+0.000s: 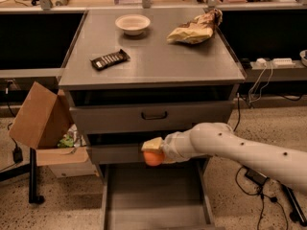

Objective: Pick orange from bottom drawer and place on counter

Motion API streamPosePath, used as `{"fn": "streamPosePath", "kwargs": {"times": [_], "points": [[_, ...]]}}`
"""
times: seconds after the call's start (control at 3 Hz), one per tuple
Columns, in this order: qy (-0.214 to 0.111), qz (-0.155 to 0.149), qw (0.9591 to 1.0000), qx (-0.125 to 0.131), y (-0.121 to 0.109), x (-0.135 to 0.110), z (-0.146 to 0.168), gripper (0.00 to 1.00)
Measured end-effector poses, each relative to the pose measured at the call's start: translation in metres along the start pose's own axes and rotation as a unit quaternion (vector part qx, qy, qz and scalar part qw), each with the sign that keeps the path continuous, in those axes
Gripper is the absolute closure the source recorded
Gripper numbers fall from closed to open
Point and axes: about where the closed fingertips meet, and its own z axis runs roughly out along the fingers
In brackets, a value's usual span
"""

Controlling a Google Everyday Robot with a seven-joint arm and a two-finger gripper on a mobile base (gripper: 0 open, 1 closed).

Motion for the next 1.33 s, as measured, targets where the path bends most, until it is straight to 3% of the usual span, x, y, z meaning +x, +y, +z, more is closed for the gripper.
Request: {"fn": "streamPosePath", "kwargs": {"times": [0.33, 0.67, 1.0, 1.33], "points": [[0.043, -0.005, 0.9964, 0.072, -0.037, 0.021, -0.072, 1.00], [0.076, 0.021, 0.9846, 0.156, -0.047, 0.043, -0.137, 1.00], [0.106, 0.047, 0.9799, 0.163, -0.020, 0.050, -0.168, 1.00], [0.106, 0.047, 0.9799, 0.163, -0.020, 0.050, -0.168, 1.00]]}}
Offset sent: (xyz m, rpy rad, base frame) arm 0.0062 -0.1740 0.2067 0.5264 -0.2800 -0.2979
